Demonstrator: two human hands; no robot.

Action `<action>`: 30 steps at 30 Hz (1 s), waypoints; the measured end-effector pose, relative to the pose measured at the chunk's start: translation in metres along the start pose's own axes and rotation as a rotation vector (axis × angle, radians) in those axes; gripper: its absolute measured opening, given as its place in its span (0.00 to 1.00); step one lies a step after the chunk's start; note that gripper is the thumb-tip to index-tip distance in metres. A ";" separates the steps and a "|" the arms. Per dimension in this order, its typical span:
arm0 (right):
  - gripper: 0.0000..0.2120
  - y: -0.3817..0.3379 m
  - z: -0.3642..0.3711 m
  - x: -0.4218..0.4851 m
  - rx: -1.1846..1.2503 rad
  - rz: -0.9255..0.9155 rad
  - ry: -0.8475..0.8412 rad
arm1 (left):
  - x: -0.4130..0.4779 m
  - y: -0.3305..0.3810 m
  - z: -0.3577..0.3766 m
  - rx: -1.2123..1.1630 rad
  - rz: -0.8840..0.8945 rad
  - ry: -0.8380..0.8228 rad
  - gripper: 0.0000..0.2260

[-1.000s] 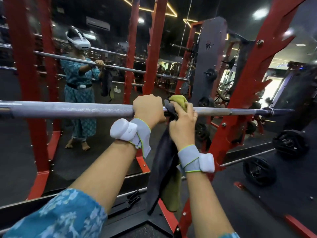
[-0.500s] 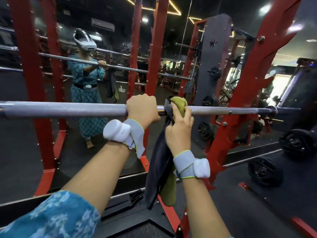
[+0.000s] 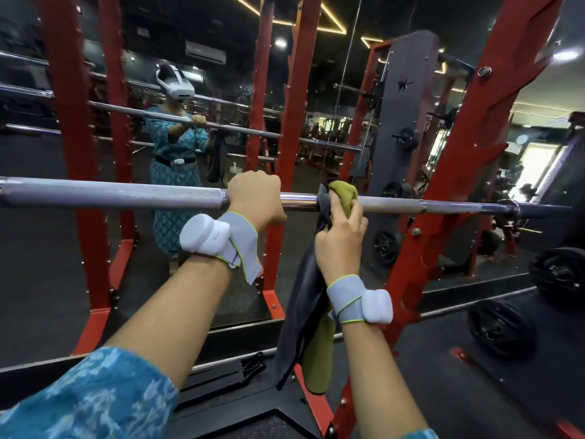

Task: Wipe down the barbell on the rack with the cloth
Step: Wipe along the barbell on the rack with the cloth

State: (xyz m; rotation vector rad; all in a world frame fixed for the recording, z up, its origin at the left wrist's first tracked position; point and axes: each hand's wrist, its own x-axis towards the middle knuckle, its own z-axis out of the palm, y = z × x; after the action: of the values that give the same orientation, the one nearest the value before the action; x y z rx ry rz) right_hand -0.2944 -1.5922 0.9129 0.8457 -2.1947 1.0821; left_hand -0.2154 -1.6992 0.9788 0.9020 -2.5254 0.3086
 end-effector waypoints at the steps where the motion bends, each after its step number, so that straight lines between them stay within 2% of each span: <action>1: 0.31 0.001 -0.001 0.003 -0.020 -0.029 -0.011 | 0.001 0.003 -0.001 -0.010 -0.010 -0.004 0.14; 5: 0.29 0.014 -0.009 0.025 -0.072 -0.090 -0.049 | 0.008 0.029 0.001 -0.071 0.058 0.024 0.15; 10: 0.32 0.047 -0.012 0.030 -0.004 -0.007 -0.002 | 0.016 0.065 0.014 -0.084 0.093 0.119 0.17; 15: 0.34 0.051 -0.009 0.019 0.072 -0.056 -0.015 | 0.022 0.094 0.020 -0.052 0.152 0.178 0.12; 20: 0.32 0.062 -0.020 0.044 0.064 -0.133 -0.065 | 0.029 0.110 0.022 -0.051 0.140 0.192 0.11; 27: 0.33 0.092 -0.023 0.050 0.038 0.037 -0.037 | 0.033 0.120 0.027 0.025 0.072 0.164 0.11; 30: 0.34 0.087 -0.021 0.039 0.040 -0.040 -0.051 | 0.038 0.122 0.025 0.037 0.066 0.159 0.11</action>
State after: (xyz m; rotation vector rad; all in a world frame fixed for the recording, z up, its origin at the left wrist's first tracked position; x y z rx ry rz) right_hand -0.3793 -1.5447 0.9085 0.9401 -2.1953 1.0999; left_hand -0.3281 -1.6353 0.9675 0.7773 -2.4134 0.4319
